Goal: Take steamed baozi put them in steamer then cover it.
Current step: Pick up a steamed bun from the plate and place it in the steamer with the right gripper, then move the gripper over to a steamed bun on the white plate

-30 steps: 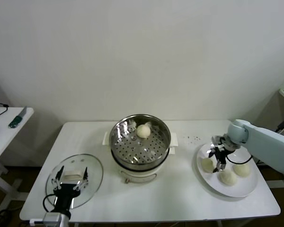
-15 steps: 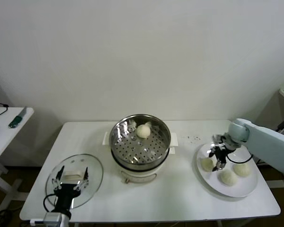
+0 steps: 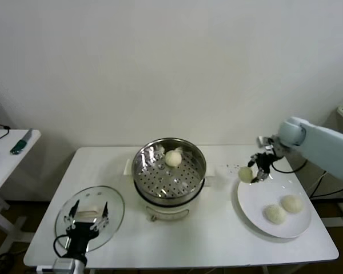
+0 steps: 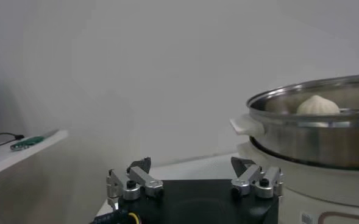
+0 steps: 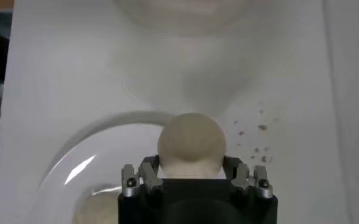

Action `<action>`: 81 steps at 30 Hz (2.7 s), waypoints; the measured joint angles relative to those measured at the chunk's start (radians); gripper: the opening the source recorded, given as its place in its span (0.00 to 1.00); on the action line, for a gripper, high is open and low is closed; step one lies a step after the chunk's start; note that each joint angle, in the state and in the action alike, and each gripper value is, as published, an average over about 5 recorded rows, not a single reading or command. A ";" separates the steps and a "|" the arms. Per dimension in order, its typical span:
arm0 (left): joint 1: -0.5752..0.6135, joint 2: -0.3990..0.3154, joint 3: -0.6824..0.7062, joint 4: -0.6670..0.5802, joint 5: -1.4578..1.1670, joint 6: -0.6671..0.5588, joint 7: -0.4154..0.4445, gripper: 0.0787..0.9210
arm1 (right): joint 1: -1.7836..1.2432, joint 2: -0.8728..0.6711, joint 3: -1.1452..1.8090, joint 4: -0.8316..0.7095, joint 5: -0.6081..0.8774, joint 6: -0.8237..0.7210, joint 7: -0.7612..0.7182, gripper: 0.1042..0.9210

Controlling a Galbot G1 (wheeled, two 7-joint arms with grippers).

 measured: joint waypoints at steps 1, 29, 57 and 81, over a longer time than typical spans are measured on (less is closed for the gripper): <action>-0.001 -0.001 0.002 -0.002 0.000 0.000 0.000 0.88 | 0.029 0.011 -0.018 -0.001 0.021 -0.002 -0.002 0.70; 0.000 0.033 0.036 -0.042 -0.030 0.006 0.001 0.88 | 0.266 0.550 -0.268 -0.108 0.440 -0.112 0.086 0.71; -0.005 0.050 0.034 -0.021 0.016 -0.022 0.001 0.88 | 0.126 0.784 -0.363 -0.139 0.488 -0.168 0.161 0.72; -0.014 0.053 0.034 -0.014 0.015 -0.015 -0.003 0.88 | 0.253 0.608 -0.346 -0.010 0.420 -0.151 0.107 0.88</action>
